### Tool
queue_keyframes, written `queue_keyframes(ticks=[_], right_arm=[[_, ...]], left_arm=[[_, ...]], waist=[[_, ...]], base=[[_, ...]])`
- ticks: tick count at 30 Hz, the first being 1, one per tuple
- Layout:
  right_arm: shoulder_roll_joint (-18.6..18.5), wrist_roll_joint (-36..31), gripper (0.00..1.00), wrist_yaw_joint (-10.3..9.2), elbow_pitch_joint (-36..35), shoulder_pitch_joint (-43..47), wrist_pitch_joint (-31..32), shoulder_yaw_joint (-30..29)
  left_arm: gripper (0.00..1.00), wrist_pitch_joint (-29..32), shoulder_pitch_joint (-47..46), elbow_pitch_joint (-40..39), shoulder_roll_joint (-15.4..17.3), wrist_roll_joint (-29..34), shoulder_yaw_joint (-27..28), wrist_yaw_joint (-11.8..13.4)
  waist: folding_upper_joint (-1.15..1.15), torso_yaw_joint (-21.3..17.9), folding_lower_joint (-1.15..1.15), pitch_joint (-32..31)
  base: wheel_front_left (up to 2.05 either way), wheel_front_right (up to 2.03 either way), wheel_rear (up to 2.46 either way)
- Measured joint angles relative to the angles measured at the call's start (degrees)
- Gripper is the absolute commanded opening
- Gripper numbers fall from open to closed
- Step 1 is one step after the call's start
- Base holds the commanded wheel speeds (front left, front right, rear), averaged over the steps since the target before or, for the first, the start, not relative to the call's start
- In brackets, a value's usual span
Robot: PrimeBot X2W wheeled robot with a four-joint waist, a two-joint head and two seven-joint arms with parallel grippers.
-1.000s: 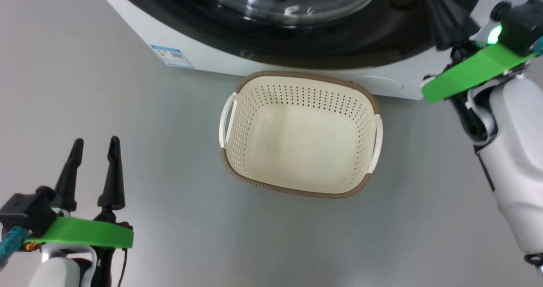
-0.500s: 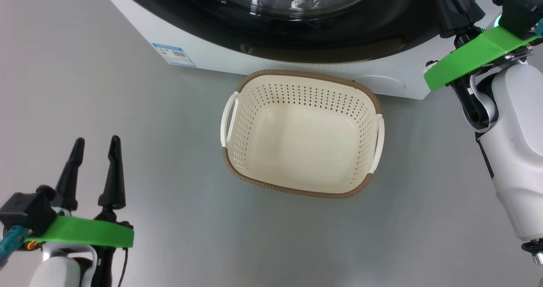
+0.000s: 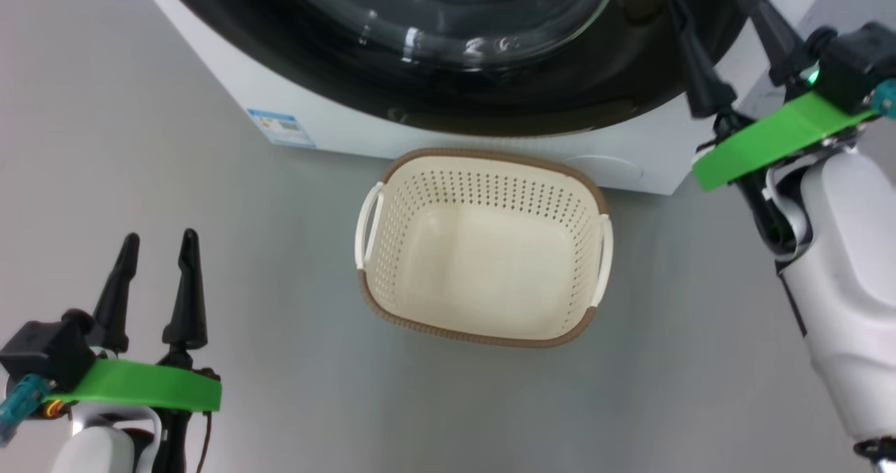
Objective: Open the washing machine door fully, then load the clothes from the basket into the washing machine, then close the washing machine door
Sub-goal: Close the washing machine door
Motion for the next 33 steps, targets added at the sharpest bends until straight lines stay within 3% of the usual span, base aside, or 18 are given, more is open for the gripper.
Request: queue_keyframes(ticks=[11, 20, 33], right_arm=[[3.3, 0.3, 1.0, -0.01, -8.4, 11.0, 0.0, -2.2], [4.9, 0.6, 1.0, -0.18, -13.4, 21.9, 0.0, -4.1], [5.9, 0.6, 1.0, -0.19, -16.3, 32.3, 0.0, -8.3]], left_arm=[[1.0, 0.0, 2.1, 0.1, 0.0, 0.5, 0.0, 0.0], [1.0, 0.0, 5.1, 0.0, -0.2, 2.1, 0.9, 0.0], [1.0, 0.0, 7.9, -0.4, -1.1, 2.2, 1.6, 0.0]], waist=[[0.0, -4.1, 0.0, -4.7], [0.0, -9.8, 0.0, -8.9], [0.0, -15.3, 0.0, -13.8]], base=[[0.0, 0.0, 0.0], [0.0, 0.0, 0.0], [0.0, 0.0, 0.0]])
